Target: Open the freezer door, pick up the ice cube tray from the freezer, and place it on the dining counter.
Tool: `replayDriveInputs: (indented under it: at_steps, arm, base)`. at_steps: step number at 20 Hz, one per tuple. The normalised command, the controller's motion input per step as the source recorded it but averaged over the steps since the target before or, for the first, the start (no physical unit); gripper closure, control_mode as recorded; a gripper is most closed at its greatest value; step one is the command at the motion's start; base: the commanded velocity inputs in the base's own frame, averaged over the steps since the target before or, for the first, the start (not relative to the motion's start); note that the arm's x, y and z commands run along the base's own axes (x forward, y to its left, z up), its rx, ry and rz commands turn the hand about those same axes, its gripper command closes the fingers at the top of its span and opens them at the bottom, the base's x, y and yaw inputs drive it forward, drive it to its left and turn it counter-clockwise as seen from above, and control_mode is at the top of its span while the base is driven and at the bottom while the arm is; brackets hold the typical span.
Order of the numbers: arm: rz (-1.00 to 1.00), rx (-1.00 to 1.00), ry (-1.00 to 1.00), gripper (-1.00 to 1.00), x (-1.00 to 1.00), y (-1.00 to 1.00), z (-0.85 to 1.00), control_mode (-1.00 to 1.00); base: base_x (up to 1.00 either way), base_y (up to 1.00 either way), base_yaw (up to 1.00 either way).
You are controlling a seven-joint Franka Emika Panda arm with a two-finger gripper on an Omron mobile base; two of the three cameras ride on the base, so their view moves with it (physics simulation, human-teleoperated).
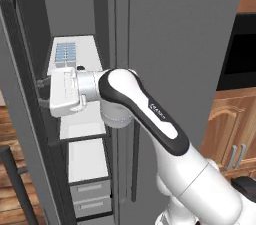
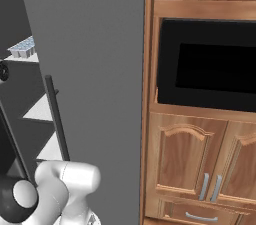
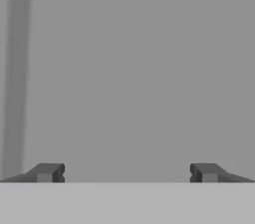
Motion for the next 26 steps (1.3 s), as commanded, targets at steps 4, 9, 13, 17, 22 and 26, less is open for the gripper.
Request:
replayDriveInputs:
  at_steps: [4,9,13,17,22,26]
  arm:
    - [0.0,0.0,0.0,-1.0,-0.07,0.48,0.0,-1.0]
    - [0.0,0.0,0.0,-1.0,0.0,0.35,0.0,-1.0]
    - [0.0,0.0,-0.03,-1.0,0.0,0.09,0.0,-1.0]
    - [0.0,0.0,-0.06,-1.0,0.0,-0.47,0.05,-1.0]
    - [-0.03,0.0,-0.03,-1.0,0.0,-0.86,0.15,-1.0]
    - [-0.12,0.0,0.0,-1.0,0.0,-1.0,0.21,-1.0]
  base:
    - [0.0,0.0,0.0]
    - [0.0,0.0,0.0]
    - [0.0,0.0,0.0]
    - [0.0,0.0,0.0]
    - [0.0,0.0,0.0]
    - [0.0,0.0,0.0]
